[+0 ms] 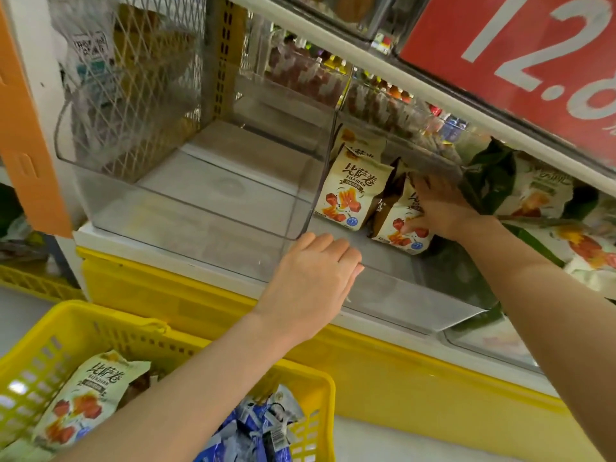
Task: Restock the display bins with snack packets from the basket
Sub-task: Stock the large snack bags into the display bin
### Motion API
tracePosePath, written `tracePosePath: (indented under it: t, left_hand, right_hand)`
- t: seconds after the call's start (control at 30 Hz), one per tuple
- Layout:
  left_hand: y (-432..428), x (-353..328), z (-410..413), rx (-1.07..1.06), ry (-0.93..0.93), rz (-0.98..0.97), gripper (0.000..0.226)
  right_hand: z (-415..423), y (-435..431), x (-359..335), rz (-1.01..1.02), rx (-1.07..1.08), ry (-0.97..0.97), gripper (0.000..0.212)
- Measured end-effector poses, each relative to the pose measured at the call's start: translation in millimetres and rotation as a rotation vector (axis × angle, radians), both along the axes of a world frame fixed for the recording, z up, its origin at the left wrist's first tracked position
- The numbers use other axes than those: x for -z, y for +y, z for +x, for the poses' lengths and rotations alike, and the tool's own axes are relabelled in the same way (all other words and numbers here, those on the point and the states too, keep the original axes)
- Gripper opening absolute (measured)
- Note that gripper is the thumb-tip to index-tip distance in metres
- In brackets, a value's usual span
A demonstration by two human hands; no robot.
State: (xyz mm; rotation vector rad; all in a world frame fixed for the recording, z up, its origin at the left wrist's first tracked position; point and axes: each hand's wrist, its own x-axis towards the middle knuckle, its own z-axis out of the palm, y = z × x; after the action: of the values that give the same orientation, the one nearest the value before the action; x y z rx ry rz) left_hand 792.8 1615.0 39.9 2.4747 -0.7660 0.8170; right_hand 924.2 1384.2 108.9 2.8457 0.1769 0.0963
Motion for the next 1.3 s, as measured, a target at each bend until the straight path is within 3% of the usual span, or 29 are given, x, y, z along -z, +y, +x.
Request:
tracePosePath:
  t: [0.2,0.33,0.47,0.6,0.67,0.77,0.83,0.93,1.07,1.2,1.3]
  left_hand:
    - [1.8,-2.9,-3.0,-0.004,0.035,0.046,0.032]
    - [1.9,-6.9,-5.3,-0.019,0.054,0.106,0.03]
    - [4.3,-8.4,-5.1,-0.003,0.106,0.201,0.035]
    - [8.6,-16.9,-15.4,-0.011,0.209,0.265,0.045]
    - [13.3,-22.4,-31.3,-0.013,0.252,0.19,0.047]
    - [32.6,-23.3,-71.4,-0.019,0.357,-0.086,0.038]
    - [53.5,-16.7,-105.3,-0.041,0.35,-0.157,0.033]
    - [99.2,5.5,-142.8,-0.149,0.367,-0.176,0.031]
    - [178.7,52.3,-164.1,-0.464,0.453,-0.15,0.016]
    - [250.1,102.9,-184.4,-0.767,0.666,-0.096,0.026]
    - [282.0,135.2,-193.9,-0.874,0.851,-0.141,0.035]
  right_hand:
    - [-14.7,2.9,7.5,0.106,0.049,-0.085,0.108]
    - [-44.3,17.7,2.5,0.283,0.049,-0.231,0.087]
    - [-103.5,34.4,8.6,0.532,0.028,-0.066,0.065]
    - [-168.1,42.6,26.0,0.416,-0.099,0.038,0.066]
    - [-192.9,45.8,30.0,0.369,-0.179,-0.028,0.058]
    - [-223.6,61.2,24.5,0.438,-0.35,-0.2,0.034]
    - [-239.7,76.9,26.4,0.488,-0.452,-0.227,0.035]
    - [-257.1,115.3,46.1,0.589,-0.533,-0.121,0.039]
    - [-263.0,177.9,95.0,0.589,-0.625,0.03,0.032]
    - [-265.4,241.3,160.4,0.698,-0.425,0.371,0.037]
    - [-271.2,279.9,204.4,0.727,-0.289,0.639,0.044]
